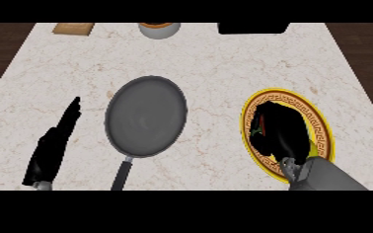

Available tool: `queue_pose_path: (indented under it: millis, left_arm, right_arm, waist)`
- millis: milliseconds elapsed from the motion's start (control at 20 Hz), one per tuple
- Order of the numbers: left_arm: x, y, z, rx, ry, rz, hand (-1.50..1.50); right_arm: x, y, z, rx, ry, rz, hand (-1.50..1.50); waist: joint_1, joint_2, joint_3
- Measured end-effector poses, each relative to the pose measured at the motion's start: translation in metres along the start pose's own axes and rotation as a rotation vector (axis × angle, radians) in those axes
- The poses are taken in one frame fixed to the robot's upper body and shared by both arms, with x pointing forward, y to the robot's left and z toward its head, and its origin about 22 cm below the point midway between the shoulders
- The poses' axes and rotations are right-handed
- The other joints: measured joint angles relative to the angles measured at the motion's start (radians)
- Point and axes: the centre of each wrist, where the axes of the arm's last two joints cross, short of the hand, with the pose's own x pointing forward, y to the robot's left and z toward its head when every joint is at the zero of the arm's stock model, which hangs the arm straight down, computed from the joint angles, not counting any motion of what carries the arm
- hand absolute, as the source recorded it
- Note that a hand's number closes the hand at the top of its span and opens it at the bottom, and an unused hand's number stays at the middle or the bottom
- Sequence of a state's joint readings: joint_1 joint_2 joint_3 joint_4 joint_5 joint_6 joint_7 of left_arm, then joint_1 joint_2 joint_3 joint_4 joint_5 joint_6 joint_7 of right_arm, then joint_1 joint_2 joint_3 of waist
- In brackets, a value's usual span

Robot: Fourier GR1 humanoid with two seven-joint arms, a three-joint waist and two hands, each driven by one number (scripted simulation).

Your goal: Pick the bell pepper from the plate and place it in the pan

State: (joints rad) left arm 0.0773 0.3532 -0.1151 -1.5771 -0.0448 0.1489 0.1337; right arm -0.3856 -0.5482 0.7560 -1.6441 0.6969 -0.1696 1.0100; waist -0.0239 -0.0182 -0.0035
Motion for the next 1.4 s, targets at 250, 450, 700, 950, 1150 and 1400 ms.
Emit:
queue_pose_path:
  millis: [250,450,700,950,1150,1400]
  left_arm:
    - [0.0,0.004,-0.002,-0.011,-0.011,0.003,0.0]
    - [0.002,0.0,-0.004,-0.023,-0.018,-0.001,0.0]
    - [0.006,0.0,-0.003,-0.031,-0.024,-0.001,0.0]
    - [0.015,-0.006,-0.007,-0.041,-0.04,-0.001,0.0]
    - [0.02,-0.012,-0.009,-0.058,-0.052,-0.001,0.0]
    - [0.021,-0.018,-0.014,-0.076,-0.074,-0.012,0.0]
  right_arm:
    - [0.036,-0.024,0.021,-0.226,-0.178,-0.021,1.5]
    - [0.07,-0.04,0.024,-0.297,-0.238,-0.092,1.5]
    - [0.119,-0.042,0.016,-0.275,-0.272,-0.185,1.5]
    - [0.16,-0.032,-0.009,-0.213,-0.274,-0.256,1.5]
    - [0.176,-0.017,-0.032,-0.161,-0.258,-0.301,1.5]
    - [0.182,0.004,-0.057,-0.088,-0.227,-0.28,1.5]
  waist:
    - [0.013,0.008,0.002]
    - [0.024,0.013,0.002]
    - [0.036,0.018,0.003]
    - [0.049,0.023,0.003]
    - [0.07,0.028,0.003]
    - [0.095,0.035,0.003]
